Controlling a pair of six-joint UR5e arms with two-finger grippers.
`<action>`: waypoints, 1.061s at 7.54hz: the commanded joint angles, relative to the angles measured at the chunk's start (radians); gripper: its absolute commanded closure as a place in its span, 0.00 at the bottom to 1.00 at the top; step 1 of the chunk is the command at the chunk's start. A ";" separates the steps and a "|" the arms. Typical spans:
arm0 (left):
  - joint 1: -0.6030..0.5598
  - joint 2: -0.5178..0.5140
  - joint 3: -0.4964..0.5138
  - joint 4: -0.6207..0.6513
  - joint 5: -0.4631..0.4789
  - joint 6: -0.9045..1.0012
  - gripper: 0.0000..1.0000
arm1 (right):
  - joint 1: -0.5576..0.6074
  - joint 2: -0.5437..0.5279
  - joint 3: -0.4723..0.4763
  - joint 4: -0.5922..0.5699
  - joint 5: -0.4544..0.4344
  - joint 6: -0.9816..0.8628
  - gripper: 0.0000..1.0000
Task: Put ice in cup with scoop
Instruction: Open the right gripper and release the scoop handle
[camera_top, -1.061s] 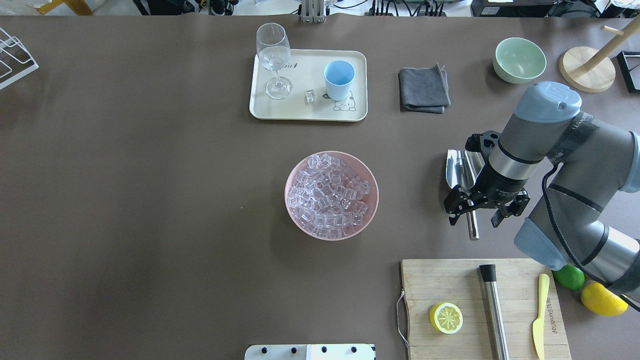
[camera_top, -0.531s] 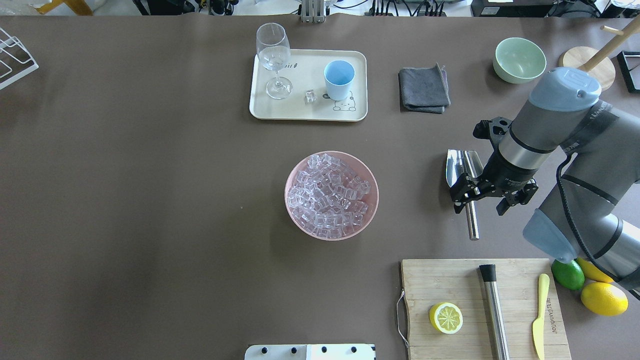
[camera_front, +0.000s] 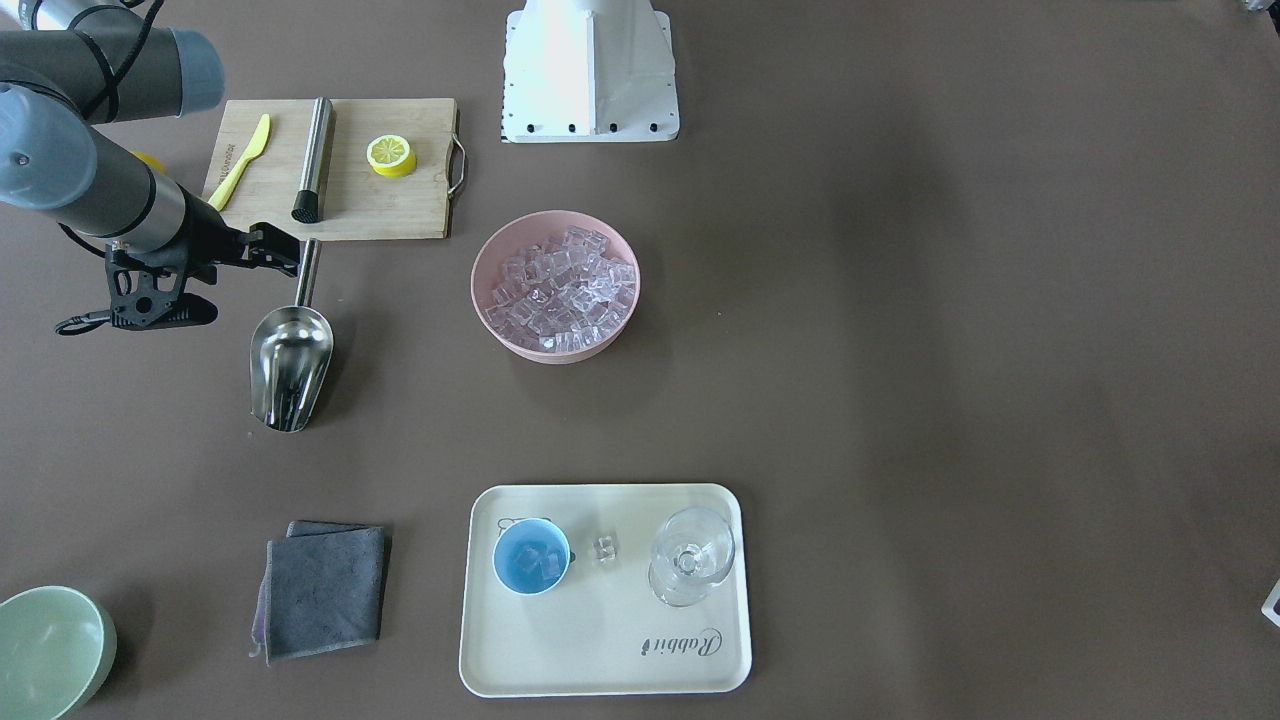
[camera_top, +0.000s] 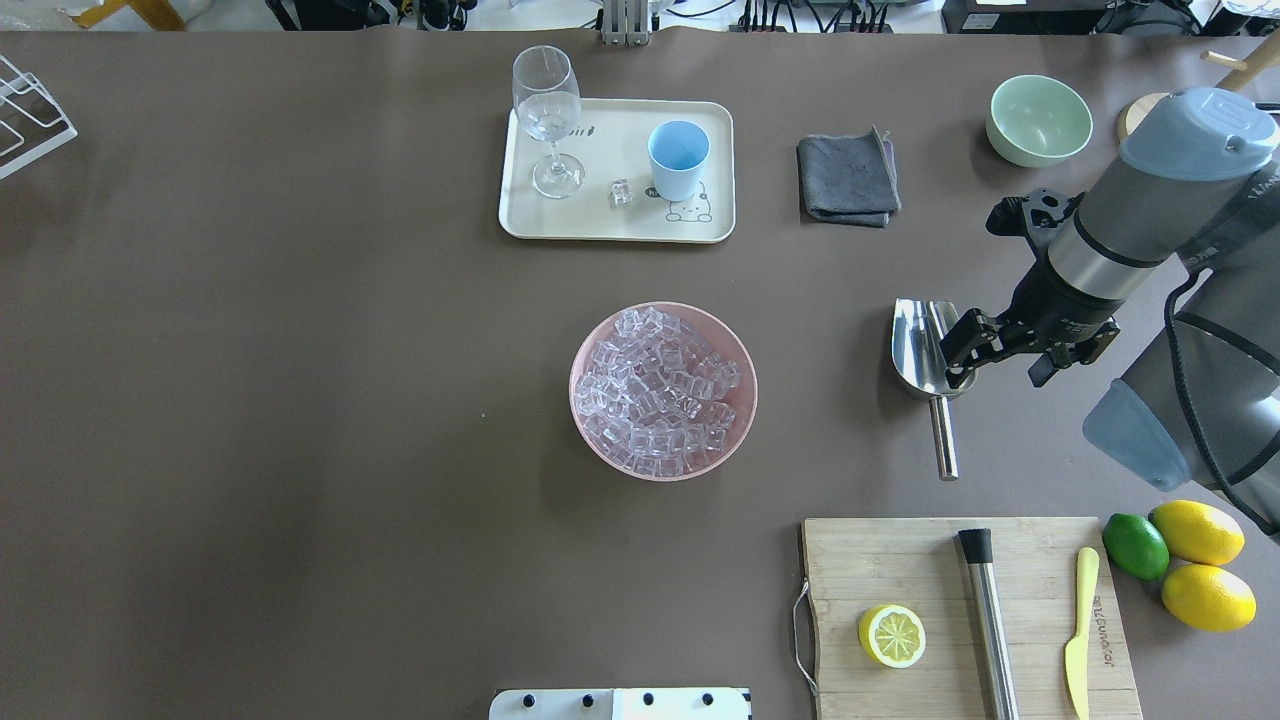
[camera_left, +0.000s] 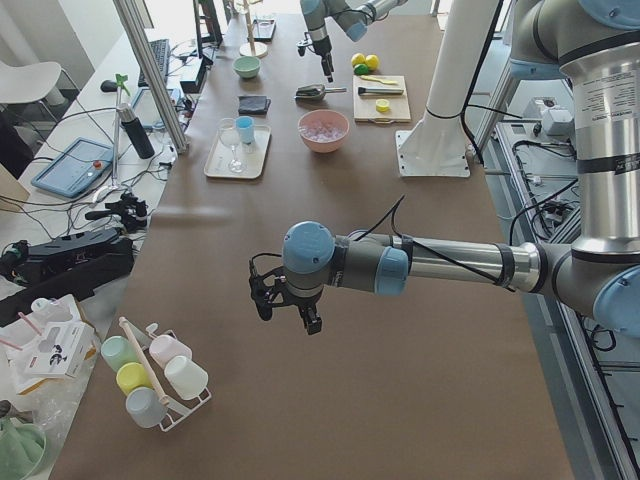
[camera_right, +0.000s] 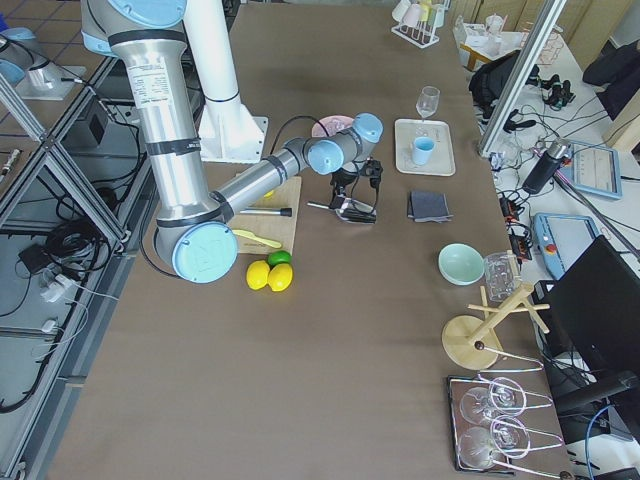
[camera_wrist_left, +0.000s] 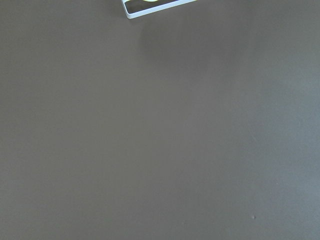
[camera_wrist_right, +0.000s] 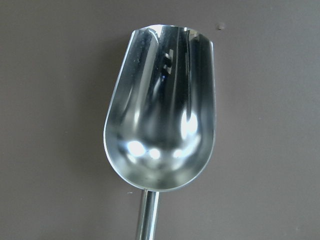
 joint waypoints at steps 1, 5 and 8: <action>0.001 0.000 -0.007 0.000 0.012 0.002 0.02 | 0.026 -0.015 -0.001 -0.002 -0.055 -0.131 0.00; 0.015 0.001 -0.012 0.021 0.020 0.232 0.02 | 0.091 -0.061 -0.002 -0.002 -0.055 -0.150 0.00; -0.020 0.042 -0.039 0.029 0.067 0.528 0.02 | 0.102 -0.080 -0.015 0.003 -0.157 -0.161 0.00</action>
